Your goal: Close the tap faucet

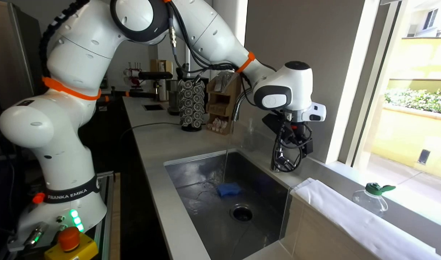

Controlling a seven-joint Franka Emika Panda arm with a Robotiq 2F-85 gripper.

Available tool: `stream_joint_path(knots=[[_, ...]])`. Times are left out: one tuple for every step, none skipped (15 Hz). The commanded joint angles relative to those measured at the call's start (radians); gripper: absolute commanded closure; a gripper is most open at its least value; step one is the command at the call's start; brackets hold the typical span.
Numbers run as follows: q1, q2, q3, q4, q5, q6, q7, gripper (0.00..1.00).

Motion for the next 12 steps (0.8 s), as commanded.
stream_joint_path(knots=[[-0.015, -0.001, 0.017, 0.001, -0.014, 0.0, 0.01, 0.0], [-0.012, 0.01, 0.018, 0.009, -0.014, 0.023, 0.008, 0.0], [-0.007, 0.023, 0.014, 0.02, -0.023, 0.041, 0.008, 0.0], [-0.014, 0.031, 0.024, 0.029, -0.023, 0.041, -0.015, 0.0], [-0.016, 0.04, 0.029, 0.04, -0.023, 0.044, -0.023, 0.0], [-0.026, 0.048, 0.041, 0.054, -0.019, 0.017, -0.044, 0.0], [-0.032, 0.06, 0.052, 0.069, -0.016, 0.009, -0.066, 0.0], [-0.035, 0.068, 0.057, 0.079, -0.018, 0.004, -0.073, 0.0], [-0.042, 0.079, 0.068, 0.091, -0.017, -0.006, -0.091, 0.0], [-0.045, 0.088, 0.073, 0.102, -0.019, -0.011, -0.096, 0.0], [-0.049, 0.098, 0.079, 0.112, -0.021, -0.012, -0.105, 0.0], [-0.052, 0.105, 0.081, 0.121, -0.023, -0.012, -0.107, 0.0]])
